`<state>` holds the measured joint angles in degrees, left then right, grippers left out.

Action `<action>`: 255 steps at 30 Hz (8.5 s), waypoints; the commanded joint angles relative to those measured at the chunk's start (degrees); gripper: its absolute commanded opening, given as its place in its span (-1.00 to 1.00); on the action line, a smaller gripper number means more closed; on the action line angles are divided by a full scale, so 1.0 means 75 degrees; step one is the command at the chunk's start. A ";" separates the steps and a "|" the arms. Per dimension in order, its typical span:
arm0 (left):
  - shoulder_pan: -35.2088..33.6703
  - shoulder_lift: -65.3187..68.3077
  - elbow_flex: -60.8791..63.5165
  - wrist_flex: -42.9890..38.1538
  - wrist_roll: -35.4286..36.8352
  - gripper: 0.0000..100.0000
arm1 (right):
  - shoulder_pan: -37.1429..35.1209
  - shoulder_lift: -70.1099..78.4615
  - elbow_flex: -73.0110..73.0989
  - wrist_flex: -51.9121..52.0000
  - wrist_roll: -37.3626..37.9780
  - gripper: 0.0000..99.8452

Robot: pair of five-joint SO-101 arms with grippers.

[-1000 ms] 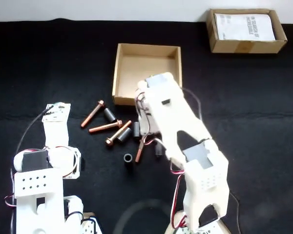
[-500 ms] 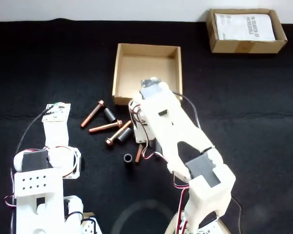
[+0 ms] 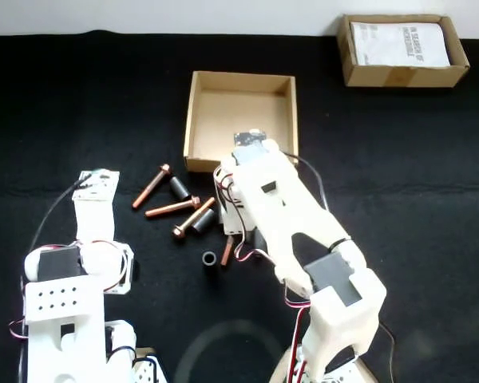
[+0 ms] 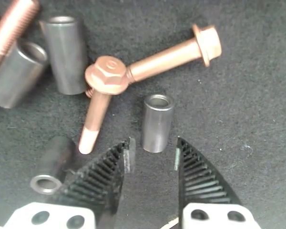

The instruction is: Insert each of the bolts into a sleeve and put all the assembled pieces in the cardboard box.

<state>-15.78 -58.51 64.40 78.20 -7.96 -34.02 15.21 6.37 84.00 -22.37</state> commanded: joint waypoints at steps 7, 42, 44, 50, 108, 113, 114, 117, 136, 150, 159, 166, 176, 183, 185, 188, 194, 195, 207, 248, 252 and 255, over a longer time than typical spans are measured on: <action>-0.0111 -0.0018 0.0111 -0.0188 -0.0070 -0.62 | 0.0451 0.0393 -0.0064 -0.0029 0.0047 -0.83; -0.0111 -0.0018 0.0393 -0.0352 -0.0082 -0.62 | 0.0580 0.0486 -0.0076 0.0100 0.1383 -0.84; -0.0111 -0.0018 0.0393 -0.0352 -0.0082 -0.62 | 0.0580 0.0557 -0.0088 0.0123 0.1582 -0.84; -0.0111 -0.0018 0.0393 -0.0352 -0.0082 -0.62 | 0.0568 0.1518 -0.1119 0.0756 0.1664 -0.83; -0.0100 -0.0006 -0.0428 0.0246 -0.0047 -0.63 | 0.0615 0.1049 -0.1940 0.0955 0.1969 -0.80; -0.0111 -0.0029 0.0041 -0.0035 -0.0059 -0.63 | 0.0311 0.1588 -0.1952 0.0944 0.1969 -0.80; -0.0111 -0.0029 0.0135 -0.0129 -0.0059 -0.63 | 0.0275 0.1659 -0.1952 0.0944 0.1969 -0.80; -0.0111 -0.0041 0.0275 -0.0305 -0.0059 -0.63 | 0.0123 0.1823 -0.1952 0.0932 0.1852 -0.80; -0.0111 -0.0029 0.0275 -0.0305 -0.0082 -0.62 | 0.0369 0.3874 -0.4988 0.2034 0.1829 -0.79; -0.0311 -0.0006 0.0522 -0.0738 -0.0082 -0.63 | 0.0533 0.4343 -0.5726 0.2256 0.2438 -0.98; -0.0264 0.0018 -0.0334 -0.0141 -0.0012 -0.63 | 0.0779 0.2010 -0.5703 0.2256 0.2344 -0.98; -0.0240 0.1330 -0.2186 0.0445 0.0715 -0.62 | 0.0791 0.0264 -0.5703 0.2256 0.2344 -0.98; 0.0604 0.5210 -0.5726 0.0996 0.0867 -0.62 | 0.1002 -0.2397 -0.4753 0.2256 0.2673 -0.98; 0.1049 0.7672 -0.7883 0.1020 0.0856 -0.62 | 0.1764 -0.4015 -0.2995 0.2256 0.3200 -0.98; 0.1119 0.8410 -0.8445 0.1020 0.0856 -0.62 | 0.2057 -0.4355 -0.2608 0.2256 0.3329 -0.98; 0.1201 0.9512 -0.9242 0.1020 0.0856 -0.62 | 0.2479 -0.4847 -0.2127 0.2256 0.3552 -0.98; 0.1330 1.1481 -1.0778 0.1020 0.0856 -0.63 | 0.3077 -0.5562 -0.1272 0.2198 0.3798 -0.98; 0.1330 1.1786 -1.1036 0.1008 0.0856 -0.63 | 0.3136 -0.5621 -0.1155 0.2198 0.3798 -0.98; 0.1354 1.4459 -1.4072 0.1020 0.0176 -0.63 | 0.3604 -0.5667 -0.0873 0.2081 0.3903 -0.98; 0.1788 1.1786 -1.6076 0.3048 0.0551 -0.98 | 0.2925 -0.5738 0.0662 -0.1002 0.2790 -0.98; 0.1905 1.0508 -1.5092 0.3059 0.0914 -0.98 | 0.2280 -0.5738 0.0990 -0.1213 0.2239 -0.98; 0.1893 0.9325 -1.3861 0.3036 0.0949 -0.98 | 0.1834 -0.5738 0.1284 -0.1248 0.1864 -0.98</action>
<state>-2.07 21.93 -45.76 100.70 -1.45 -17.23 -25.14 15.08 75.65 -6.02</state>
